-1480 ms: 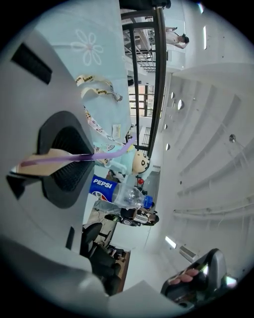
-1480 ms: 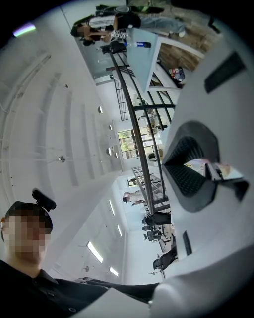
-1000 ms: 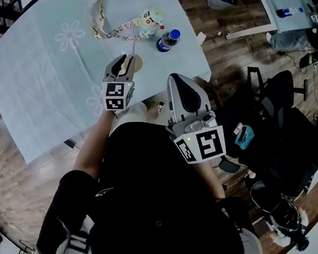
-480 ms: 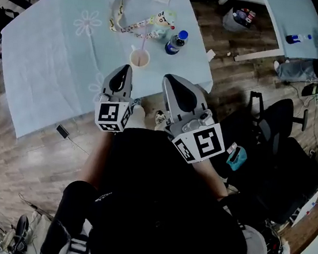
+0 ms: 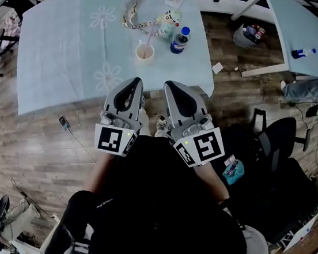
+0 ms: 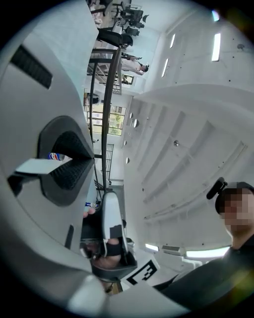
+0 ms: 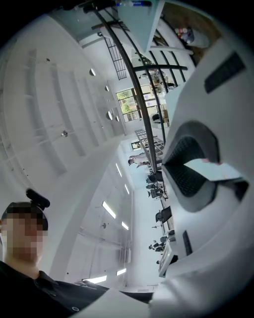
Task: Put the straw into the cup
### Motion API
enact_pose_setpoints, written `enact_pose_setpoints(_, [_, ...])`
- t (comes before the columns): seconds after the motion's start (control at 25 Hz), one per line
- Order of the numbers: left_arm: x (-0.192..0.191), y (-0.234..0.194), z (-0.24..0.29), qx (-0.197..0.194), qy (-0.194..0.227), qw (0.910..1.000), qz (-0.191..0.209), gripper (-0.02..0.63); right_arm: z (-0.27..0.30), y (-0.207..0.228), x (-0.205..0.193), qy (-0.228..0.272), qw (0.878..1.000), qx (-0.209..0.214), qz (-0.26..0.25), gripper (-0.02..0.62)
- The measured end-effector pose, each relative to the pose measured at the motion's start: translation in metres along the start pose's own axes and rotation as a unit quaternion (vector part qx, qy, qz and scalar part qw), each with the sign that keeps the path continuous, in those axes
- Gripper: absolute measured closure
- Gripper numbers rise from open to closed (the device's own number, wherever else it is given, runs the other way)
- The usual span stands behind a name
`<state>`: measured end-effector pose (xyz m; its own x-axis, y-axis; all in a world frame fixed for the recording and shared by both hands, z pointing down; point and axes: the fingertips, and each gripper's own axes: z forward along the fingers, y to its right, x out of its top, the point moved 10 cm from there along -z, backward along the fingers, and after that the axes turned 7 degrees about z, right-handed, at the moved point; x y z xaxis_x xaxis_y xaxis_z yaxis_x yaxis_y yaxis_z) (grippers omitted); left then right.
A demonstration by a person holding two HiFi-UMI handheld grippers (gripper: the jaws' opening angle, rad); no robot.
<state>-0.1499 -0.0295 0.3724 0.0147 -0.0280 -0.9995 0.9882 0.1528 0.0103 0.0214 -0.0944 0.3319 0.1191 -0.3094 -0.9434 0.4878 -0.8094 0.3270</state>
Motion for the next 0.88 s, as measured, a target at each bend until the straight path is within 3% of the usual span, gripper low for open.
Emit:
enact_pose_setpoints(0.56, [0.038,0.075,-0.091,0.083,0.053,0.995,0.013,0.594,-0.066,-0.034,-0.007,0.009,0.995,0.091,-0.028,0.588])
enact_pose_setpoints(0.88, [0.044,0.1,-0.098,0.081,0.062,0.9945,0.023,0.594,-0.085,-0.04,-0.002,0.011,0.993,0.109,-0.038,0.588])
